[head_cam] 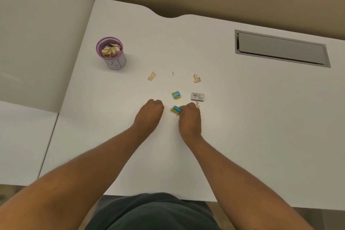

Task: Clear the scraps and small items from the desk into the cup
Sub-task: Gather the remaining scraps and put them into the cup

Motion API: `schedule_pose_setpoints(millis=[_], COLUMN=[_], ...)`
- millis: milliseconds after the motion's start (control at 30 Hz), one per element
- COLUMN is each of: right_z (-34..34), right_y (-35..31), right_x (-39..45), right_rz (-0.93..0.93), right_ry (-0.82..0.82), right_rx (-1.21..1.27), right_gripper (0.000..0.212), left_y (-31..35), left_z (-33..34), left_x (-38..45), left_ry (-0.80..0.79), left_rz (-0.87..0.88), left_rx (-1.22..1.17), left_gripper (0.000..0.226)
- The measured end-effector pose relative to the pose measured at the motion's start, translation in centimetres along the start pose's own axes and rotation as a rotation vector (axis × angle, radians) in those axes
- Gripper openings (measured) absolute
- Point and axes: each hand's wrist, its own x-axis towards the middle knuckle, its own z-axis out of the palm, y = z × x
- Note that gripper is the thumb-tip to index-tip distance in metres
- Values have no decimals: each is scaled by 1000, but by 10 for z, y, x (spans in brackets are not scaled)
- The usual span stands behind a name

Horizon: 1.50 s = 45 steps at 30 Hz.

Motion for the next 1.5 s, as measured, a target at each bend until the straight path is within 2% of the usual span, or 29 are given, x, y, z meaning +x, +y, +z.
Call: schedule_pose_setpoints(millis=[67,167,267,367,433,567,733,933,1267,1400,1500], right_z=[-1,0,1,1,0,0,2,6,-10,-23,-38], right_y=[4,11,16,18,17,18,21,24,23,23,19], right_x=[3,4,5,4,4,4,2,0,4,8,10], right_rz=[74,124,144,144,138,124,121,123,304,385,441], right_ry=[5,34,53,61,62,58,42,32,19,-8,-14], right_rx=[132,243,311,340,354,348,380,381,600,663,696], right_gripper=[31,26,21,19,19,22,24,28,22,29,30], left_y=[-13,-37,-72,-110,-130,-153,-166,-169,-160,-152,-142], left_z=[-4,-30,-75,-122,-145,-158,-152,-154,-195,-202,-195], left_x=[-1,-1,11,28,41,67,92,108,89,77,61], left_ry=[44,246,439,559,550,406,132,17,44,149,332], left_rz=[-31,-134,-218,-330,-383,-405,-305,-234,-197,-177,-175], left_rx=[-131,-354,-400,-388,-372,-359,-115,2,-62,-56,-173], left_gripper=[26,28,23,21,21,17,25,23,25,24,27])
